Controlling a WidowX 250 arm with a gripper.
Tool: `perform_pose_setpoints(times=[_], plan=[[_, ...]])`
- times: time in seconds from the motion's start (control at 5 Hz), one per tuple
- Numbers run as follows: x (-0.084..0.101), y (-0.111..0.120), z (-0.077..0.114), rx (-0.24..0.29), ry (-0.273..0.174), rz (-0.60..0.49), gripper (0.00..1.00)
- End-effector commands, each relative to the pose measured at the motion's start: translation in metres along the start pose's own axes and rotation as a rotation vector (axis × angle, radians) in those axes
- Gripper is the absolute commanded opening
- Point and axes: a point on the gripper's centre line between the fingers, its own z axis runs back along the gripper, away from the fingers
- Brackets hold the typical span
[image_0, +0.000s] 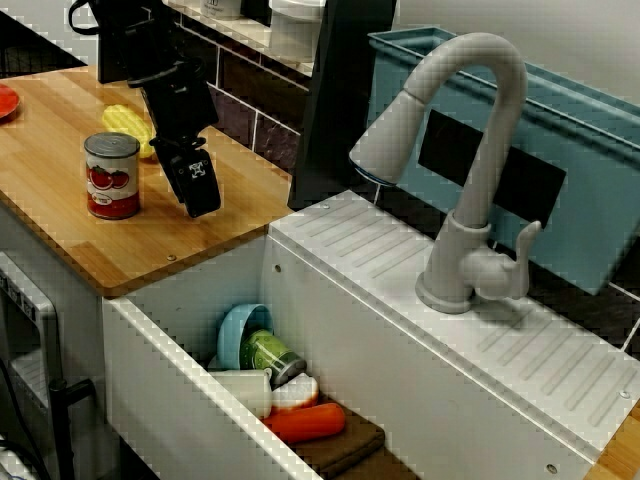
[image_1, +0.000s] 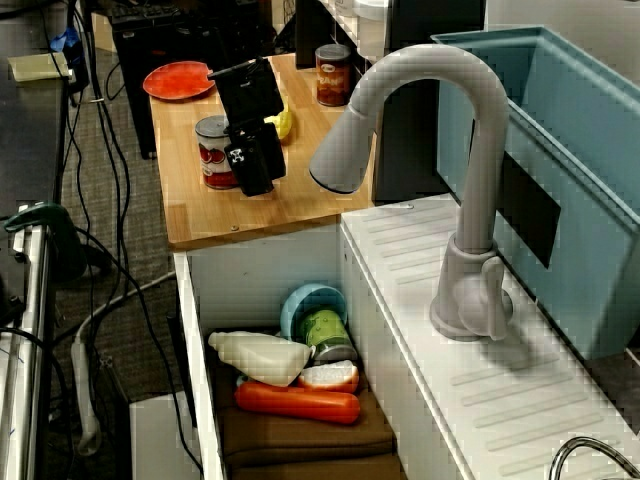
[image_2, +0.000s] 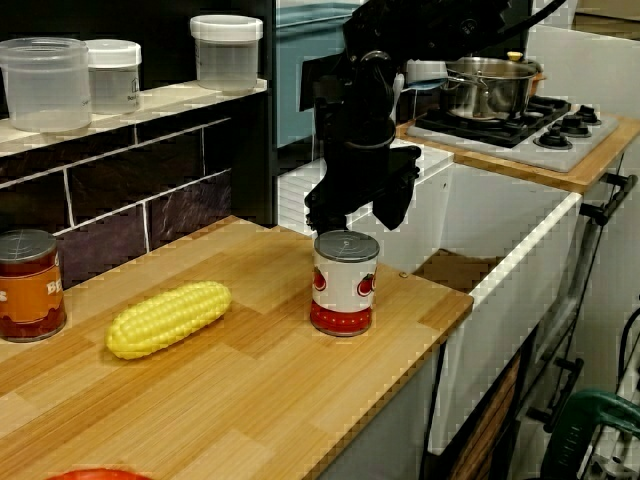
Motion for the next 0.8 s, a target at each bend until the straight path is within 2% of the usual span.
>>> perform_pose_setpoints(times=[0.0, 0.2, 0.4, 0.6], plan=[[0.0, 0.0, 0.0, 0.0, 0.0, 0.0, 1.0], [0.011, -0.012, 0.001, -0.001, 0.017, 0.003, 1.0], [0.026, -0.014, 0.017, -0.012, 0.005, 0.028, 1.0], [0.03, -0.014, 0.033, -0.028, -0.003, 0.035, 1.0]])
